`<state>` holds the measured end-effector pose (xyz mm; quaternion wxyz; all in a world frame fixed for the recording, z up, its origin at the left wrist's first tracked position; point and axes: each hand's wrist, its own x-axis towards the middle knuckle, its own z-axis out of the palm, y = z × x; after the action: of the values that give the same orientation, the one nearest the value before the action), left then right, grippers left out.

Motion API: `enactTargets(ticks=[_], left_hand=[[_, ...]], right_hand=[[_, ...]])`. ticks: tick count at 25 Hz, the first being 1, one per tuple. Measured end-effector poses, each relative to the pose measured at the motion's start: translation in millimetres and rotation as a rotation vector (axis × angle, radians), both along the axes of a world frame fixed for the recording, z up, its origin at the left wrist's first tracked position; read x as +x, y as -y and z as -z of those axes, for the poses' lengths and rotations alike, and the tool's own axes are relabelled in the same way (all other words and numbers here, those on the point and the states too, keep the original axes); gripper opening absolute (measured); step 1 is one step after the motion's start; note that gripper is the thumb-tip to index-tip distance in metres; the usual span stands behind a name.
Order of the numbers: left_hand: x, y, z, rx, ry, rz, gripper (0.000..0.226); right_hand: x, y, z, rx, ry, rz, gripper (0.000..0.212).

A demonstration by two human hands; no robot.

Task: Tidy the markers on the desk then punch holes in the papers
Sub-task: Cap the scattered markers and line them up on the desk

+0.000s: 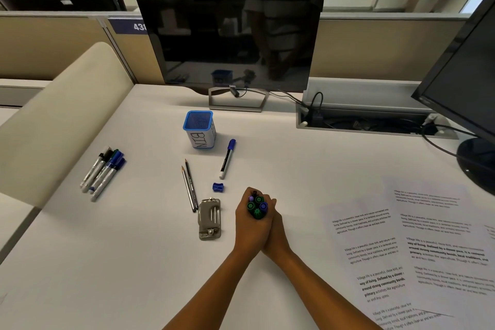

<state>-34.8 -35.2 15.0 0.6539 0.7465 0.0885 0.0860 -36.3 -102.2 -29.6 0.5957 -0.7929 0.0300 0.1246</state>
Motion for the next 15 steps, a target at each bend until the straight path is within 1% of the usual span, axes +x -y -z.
enactTargets(ticks=[1, 2, 4, 5, 6, 8, 9, 10, 11, 12, 15], left_hand=[[-0.5, -0.6, 3.3, -0.005, -0.023, -0.003, 0.022], [-1.2, -0.5, 7.3, -0.016, -0.044, -0.010, 0.020], [-2.3, 0.5, 11.1, -0.035, -0.071, -0.031, 0.015], [-1.3, 0.2, 13.1, -0.036, -0.078, -0.039, 0.013], [-0.3, -0.6, 13.2, -0.039, -0.086, -0.038, 0.011], [2.8, -6.3, 9.2, -0.077, -0.123, -0.050, 0.009], [5.0, -11.3, 4.7, -0.108, -0.152, -0.072, 0.015], [8.6, -20.1, 1.5, -0.116, -0.183, -0.114, 0.024], [12.5, -32.3, -3.7, -0.086, -0.195, -0.161, 0.030], [16.4, -47.8, -8.9, -0.040, -0.185, -0.201, 0.029], [31.5, -102.0, -24.3, 0.082, -0.076, -0.269, 0.019]], right_hand=[[-0.1, 1.4, 0.3, 0.014, -0.014, -0.028, 0.027], [-0.9, 1.7, 0.2, -0.018, 0.062, -0.065, 0.024], [-2.5, 0.0, -7.2, 0.006, 0.105, -0.037, 0.025], [-2.7, 0.1, -8.7, 0.008, 0.097, -0.055, 0.026], [-3.0, -0.7, -7.3, -0.026, 0.129, -0.087, 0.024], [-0.9, -2.1, -10.4, 0.054, 0.104, -0.059, 0.012], [0.5, -1.4, -10.1, 0.094, 0.083, -0.072, 0.024], [2.0, 3.3, -4.7, 0.084, 0.081, -0.099, 0.046], [2.8, 8.3, -0.5, 0.018, 0.092, -0.138, 0.062], [4.2, 11.4, 1.9, -0.053, 0.124, -0.167, 0.068], [14.4, 15.8, 4.9, -0.098, 0.166, -0.140, 0.061]])
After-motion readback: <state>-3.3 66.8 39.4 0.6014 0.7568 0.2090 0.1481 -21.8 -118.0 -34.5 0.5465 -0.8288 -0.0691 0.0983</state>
